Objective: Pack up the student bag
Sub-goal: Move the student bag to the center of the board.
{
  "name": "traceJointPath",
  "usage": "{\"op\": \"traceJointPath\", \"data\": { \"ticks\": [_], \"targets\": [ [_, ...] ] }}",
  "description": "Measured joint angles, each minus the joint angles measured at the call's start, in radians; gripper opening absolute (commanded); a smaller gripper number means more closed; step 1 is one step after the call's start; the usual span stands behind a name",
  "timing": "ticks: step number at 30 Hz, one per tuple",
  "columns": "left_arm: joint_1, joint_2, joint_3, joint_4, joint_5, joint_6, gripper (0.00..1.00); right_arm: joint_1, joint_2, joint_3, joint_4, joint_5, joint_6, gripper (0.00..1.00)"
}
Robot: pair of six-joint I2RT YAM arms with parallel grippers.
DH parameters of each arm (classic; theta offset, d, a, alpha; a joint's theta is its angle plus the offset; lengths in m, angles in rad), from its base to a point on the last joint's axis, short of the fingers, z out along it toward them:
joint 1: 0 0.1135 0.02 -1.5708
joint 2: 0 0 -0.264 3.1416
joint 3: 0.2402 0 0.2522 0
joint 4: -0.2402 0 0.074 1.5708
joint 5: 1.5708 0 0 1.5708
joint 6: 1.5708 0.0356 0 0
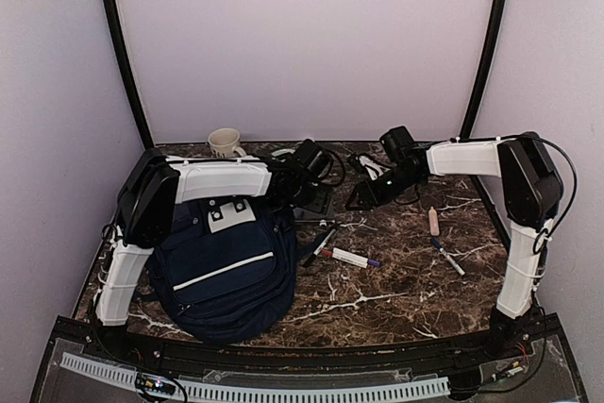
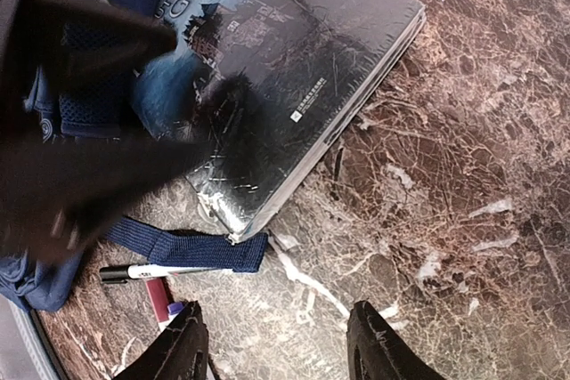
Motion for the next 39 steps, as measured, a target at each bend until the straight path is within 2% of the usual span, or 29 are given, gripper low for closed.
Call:
{"op": "traceJointPath", "data": {
  "ticks": [7,17,32,39],
  "targets": [
    [0.113,0.048,0.014,-0.016,0.01,-0.064,0.7,0.0,0.0,-0.01,0.005,-0.001,0.0,0.54],
    [0.152,0.049,0.015,-0.109,-0.029,-0.111,0.7,-0.006,0.043,0.019,0.0,-0.052,0.007,0.54],
    [0.185,-0.003,-0.057,-0.138,-0.053,-0.144,0.71,-0.006,0.296,0.224,-0.025,-0.255,0.104,0.44],
    [0.204,-0.021,-0.085,-0.149,-0.048,-0.148,0.71,-0.007,0.348,0.261,0.0,-0.345,0.163,0.29]
  ]
}}
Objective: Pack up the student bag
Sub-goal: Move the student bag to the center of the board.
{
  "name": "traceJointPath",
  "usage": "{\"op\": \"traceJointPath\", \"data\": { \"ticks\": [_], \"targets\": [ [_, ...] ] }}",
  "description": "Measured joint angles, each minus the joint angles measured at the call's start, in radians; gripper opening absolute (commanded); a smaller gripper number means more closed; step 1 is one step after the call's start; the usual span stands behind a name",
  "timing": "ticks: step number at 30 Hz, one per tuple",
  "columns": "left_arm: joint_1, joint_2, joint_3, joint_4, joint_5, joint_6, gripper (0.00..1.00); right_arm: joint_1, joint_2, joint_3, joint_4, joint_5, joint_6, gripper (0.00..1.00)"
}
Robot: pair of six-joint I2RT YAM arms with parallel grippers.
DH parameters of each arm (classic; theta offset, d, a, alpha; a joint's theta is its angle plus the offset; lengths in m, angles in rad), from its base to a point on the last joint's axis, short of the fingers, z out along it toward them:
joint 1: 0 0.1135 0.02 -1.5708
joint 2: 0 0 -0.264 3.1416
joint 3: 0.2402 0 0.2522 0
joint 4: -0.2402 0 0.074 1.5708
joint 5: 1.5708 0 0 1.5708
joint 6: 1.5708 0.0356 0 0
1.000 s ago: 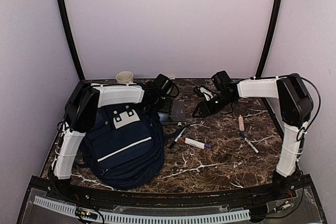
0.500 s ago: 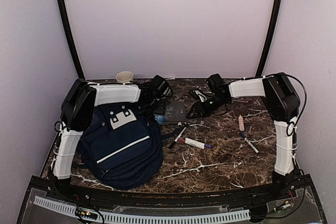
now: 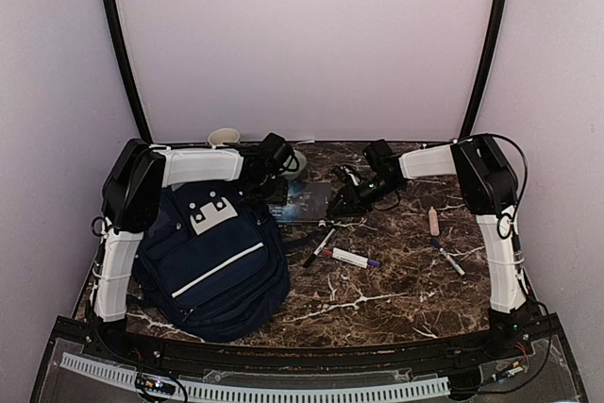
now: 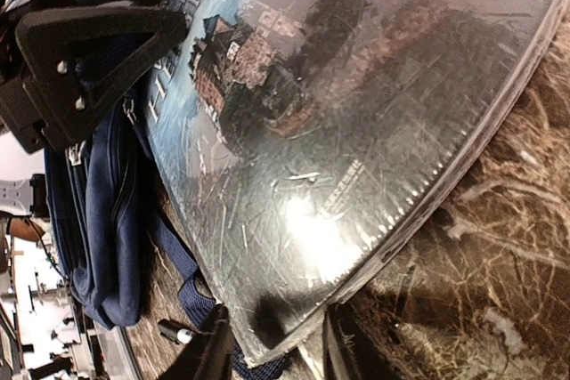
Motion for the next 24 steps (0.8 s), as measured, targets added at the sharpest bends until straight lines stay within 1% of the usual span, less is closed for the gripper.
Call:
{"op": "traceJointPath", "data": {
  "ticks": [5,6,11,12,14,19,21,23,24],
  "targets": [
    [0.007,-0.011,-0.02,0.003,0.0,-0.001,0.71,-0.01,0.035,0.014,0.02,-0.054,0.055,0.12],
    [0.008,-0.013,-0.024,0.006,0.0,-0.001,0.71,-0.011,0.045,0.022,0.023,-0.07,0.066,0.11],
    [0.015,-0.023,-0.043,0.016,-0.002,-0.001,0.7,-0.02,0.069,0.045,0.043,-0.121,0.116,0.09],
    [0.016,-0.025,-0.046,0.019,-0.001,-0.001,0.7,-0.02,0.071,0.046,0.046,-0.124,0.122,0.09],
    [0.016,-0.026,-0.051,0.024,-0.001,-0.001,0.7,-0.021,0.071,0.046,0.047,-0.125,0.134,0.14],
    [0.016,-0.029,-0.057,0.032,-0.001,0.0,0.7,-0.021,0.071,0.045,0.071,-0.126,0.157,0.15],
    [0.016,-0.031,-0.063,0.039,0.0,0.0,0.7,-0.022,0.072,0.045,0.08,-0.133,0.169,0.12],
    [0.016,-0.032,-0.064,0.04,0.0,0.0,0.7,-0.024,0.079,0.045,0.087,-0.141,0.179,0.02],
    [0.016,-0.032,-0.064,0.04,0.0,0.0,0.7,-0.025,0.083,0.045,0.09,-0.148,0.187,0.0]
  ]
}}
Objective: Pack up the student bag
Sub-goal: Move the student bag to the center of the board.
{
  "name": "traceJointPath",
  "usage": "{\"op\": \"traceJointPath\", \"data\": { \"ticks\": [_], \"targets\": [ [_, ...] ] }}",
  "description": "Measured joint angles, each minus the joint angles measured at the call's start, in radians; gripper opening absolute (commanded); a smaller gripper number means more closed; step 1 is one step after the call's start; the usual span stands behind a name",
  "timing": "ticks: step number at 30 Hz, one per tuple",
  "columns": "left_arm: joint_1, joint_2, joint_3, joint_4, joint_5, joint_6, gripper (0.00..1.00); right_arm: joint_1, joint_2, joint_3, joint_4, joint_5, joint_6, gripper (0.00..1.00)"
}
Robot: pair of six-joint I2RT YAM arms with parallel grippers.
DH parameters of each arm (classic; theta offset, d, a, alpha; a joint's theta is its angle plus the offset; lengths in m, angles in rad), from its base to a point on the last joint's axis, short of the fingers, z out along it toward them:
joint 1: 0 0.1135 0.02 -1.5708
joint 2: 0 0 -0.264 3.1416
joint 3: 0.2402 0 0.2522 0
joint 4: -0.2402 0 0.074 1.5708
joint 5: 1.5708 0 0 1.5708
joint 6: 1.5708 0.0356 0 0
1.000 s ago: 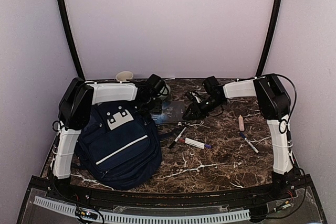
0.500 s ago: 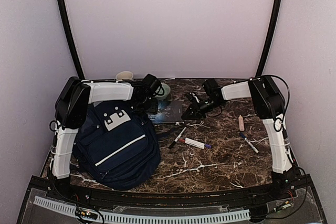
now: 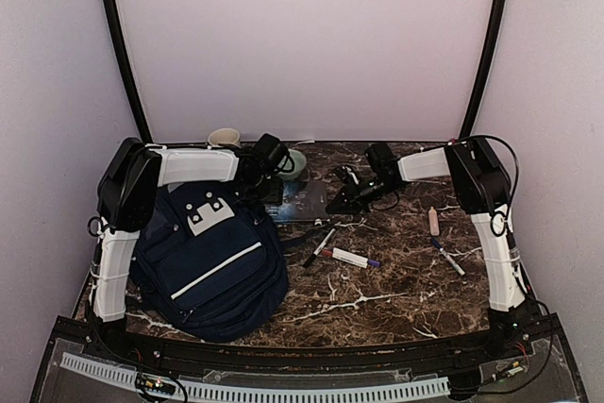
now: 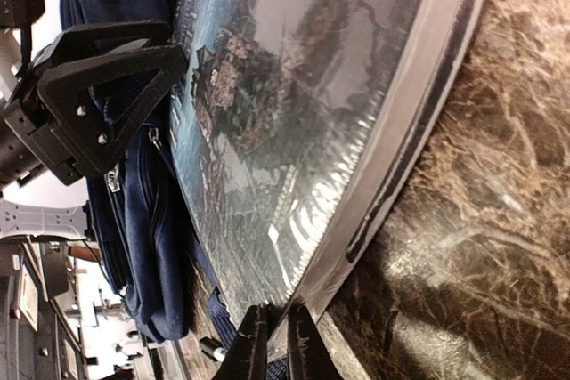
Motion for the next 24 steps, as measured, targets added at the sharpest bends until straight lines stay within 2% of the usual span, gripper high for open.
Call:
{"op": "traceJointPath", "data": {
  "ticks": [5,9,15,18,24],
  "targets": [
    [0.003,-0.002,0.0,0.0,0.003,0.0,0.69,-0.01,0.003,-0.018,0.036,-0.031,0.03,0.0],
    [0.004,-0.009,-0.01,0.002,0.008,0.003,0.7,-0.031,-0.02,-0.088,0.114,-0.046,0.042,0.0],
    [0.009,-0.044,-0.043,-0.018,-0.003,0.01,0.72,-0.097,-0.085,-0.206,0.129,-0.032,0.037,0.0],
    [0.04,-0.047,-0.047,-0.031,0.038,0.007,0.73,-0.123,-0.124,-0.251,0.129,-0.02,0.027,0.01],
    [0.105,-0.053,-0.054,-0.031,0.105,0.006,0.73,-0.12,-0.166,-0.274,0.132,-0.004,0.009,0.13]
  ]
}}
